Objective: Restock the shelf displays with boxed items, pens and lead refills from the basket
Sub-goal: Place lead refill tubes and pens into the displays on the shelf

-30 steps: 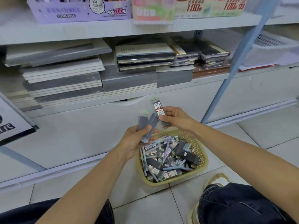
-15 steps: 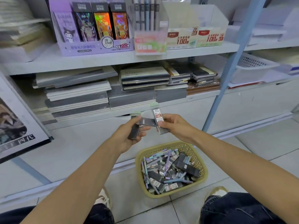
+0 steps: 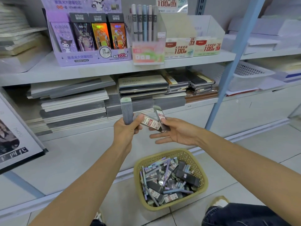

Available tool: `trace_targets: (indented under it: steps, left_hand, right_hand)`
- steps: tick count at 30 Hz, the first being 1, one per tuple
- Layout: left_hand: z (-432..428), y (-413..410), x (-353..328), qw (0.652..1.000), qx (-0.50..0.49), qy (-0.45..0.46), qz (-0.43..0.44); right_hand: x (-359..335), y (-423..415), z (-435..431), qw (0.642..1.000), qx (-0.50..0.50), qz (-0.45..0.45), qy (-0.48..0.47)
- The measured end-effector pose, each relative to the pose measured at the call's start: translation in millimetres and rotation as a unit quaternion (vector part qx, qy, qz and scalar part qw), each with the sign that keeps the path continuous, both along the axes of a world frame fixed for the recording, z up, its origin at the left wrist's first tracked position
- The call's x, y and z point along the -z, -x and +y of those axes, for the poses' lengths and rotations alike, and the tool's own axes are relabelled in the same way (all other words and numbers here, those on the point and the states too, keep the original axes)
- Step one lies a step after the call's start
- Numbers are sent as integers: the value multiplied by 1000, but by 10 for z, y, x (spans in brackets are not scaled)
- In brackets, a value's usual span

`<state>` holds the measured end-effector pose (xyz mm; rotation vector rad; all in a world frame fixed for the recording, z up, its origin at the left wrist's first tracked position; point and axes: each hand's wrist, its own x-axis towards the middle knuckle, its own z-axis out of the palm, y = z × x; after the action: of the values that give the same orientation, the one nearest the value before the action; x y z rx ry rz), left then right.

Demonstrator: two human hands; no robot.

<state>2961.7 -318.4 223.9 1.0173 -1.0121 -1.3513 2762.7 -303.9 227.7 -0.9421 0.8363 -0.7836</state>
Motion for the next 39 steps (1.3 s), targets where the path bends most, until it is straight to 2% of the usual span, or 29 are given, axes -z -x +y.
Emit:
trace_targets:
  steps: [3,5,9,12,15,17,19,23,26,29,31,33,35,37,39]
  left_hand:
    - [-53,34,-77,1000,-23,1,-21]
    - [-88,62,-142,1000,-19,-8,-19]
    - [-128,120,-262,998,33,-38,36]
    - [-162,152,-346,998,28,-41,46]
    - [-214,189,-489,999,-11,-25,42]
    - [-250,236,-609,1000,-13,-2,18]
    - [-269,288,-733,1000,3,27,-12]
    - [-240,431,-944,992,66,83,-67]
    - [-209,587,-1097,984,61,133,-102]
    - [-240,680,-1277,978,58,165,-111]
    - [-260,729,-1380,970,74,194,-124]
    - [-284,789,-1452,961,84,222,-142]
    - [-327,835,-1536,954,87,240,-159]
    - [-426,853,-1642,956,85,241,-144]
    - [-545,838,-1761,963,75,234,-109]
  right_hand:
    - [-21,59,-30,995,44,50,69]
    - [-62,62,-29,994,38,43,97]
    - [-167,53,-27,987,38,66,140]
    - [-304,80,-69,984,45,76,157]
    - [-512,132,-110,979,8,110,169]
    - [-646,159,-116,968,-45,163,183]
    - [-743,188,-113,957,-55,195,210]
    - [-923,285,-115,946,57,188,257]
    - [-1082,365,-110,935,81,200,283]
    - [-1328,450,-101,904,129,245,326]
    - [-1510,521,-142,893,181,222,348]
    - [-1679,572,-200,884,169,212,381]
    - [-1817,625,-279,867,139,239,415]
    - [-1972,709,-391,859,159,237,425]
    - [-2140,823,-530,853,225,209,422]
